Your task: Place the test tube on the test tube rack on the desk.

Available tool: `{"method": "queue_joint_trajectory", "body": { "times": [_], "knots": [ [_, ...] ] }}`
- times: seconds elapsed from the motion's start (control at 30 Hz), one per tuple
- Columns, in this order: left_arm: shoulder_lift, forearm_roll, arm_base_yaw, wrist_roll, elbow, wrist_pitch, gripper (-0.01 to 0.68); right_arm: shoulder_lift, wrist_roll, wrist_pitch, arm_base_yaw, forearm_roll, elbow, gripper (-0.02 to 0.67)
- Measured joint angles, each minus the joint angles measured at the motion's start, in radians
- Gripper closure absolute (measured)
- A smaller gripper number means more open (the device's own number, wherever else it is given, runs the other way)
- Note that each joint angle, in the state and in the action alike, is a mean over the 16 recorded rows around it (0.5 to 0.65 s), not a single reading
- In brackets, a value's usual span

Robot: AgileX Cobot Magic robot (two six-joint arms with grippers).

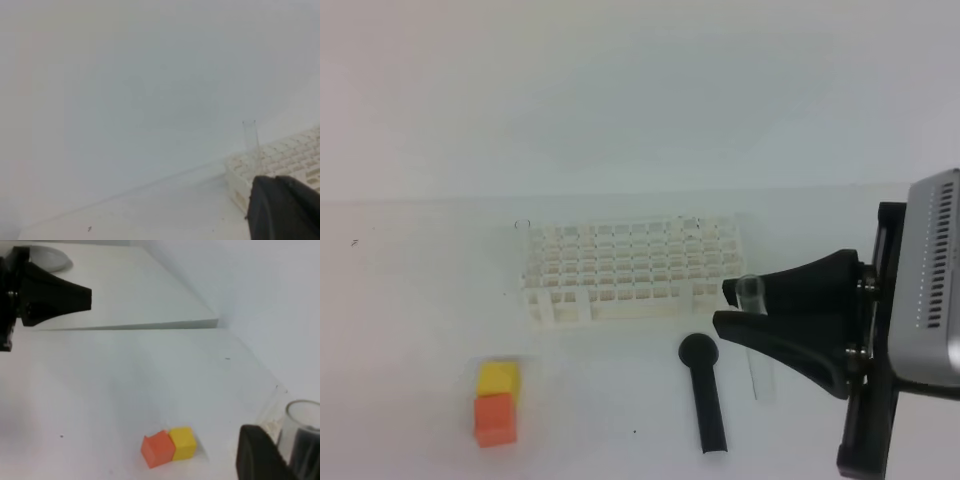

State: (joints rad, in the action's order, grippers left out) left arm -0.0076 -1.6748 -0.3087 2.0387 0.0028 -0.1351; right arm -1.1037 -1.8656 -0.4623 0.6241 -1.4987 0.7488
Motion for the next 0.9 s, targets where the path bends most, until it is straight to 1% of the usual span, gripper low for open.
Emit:
{"method": "queue_joint_trajectory", "body": {
  "times": [0.3, 0.63, 0.77, 0.9],
  "knots": [
    [0.0, 0.0, 0.0, -0.001, 0.0, 0.001, 0.674, -0.008, -0.076, 0.047, 0.0, -0.047, 0.0, 0.526],
    [0.0, 0.0, 0.0, -0.001, 0.0, 0.001, 0.674, -0.013, -0.082, 0.161, 0.0, -0.056, 0.0, 0.526],
    [0.0, 0.0, 0.0, -0.001, 0.0, 0.001, 0.674, -0.031, -0.038, 0.238, 0.009, -0.015, 0.002, 0.526],
    [0.0, 0.0, 0.0, -0.001, 0.0, 0.0, 0.674, -0.073, 0.095, 0.353, 0.036, 0.085, 0.015, 0.526]
  ]
}}
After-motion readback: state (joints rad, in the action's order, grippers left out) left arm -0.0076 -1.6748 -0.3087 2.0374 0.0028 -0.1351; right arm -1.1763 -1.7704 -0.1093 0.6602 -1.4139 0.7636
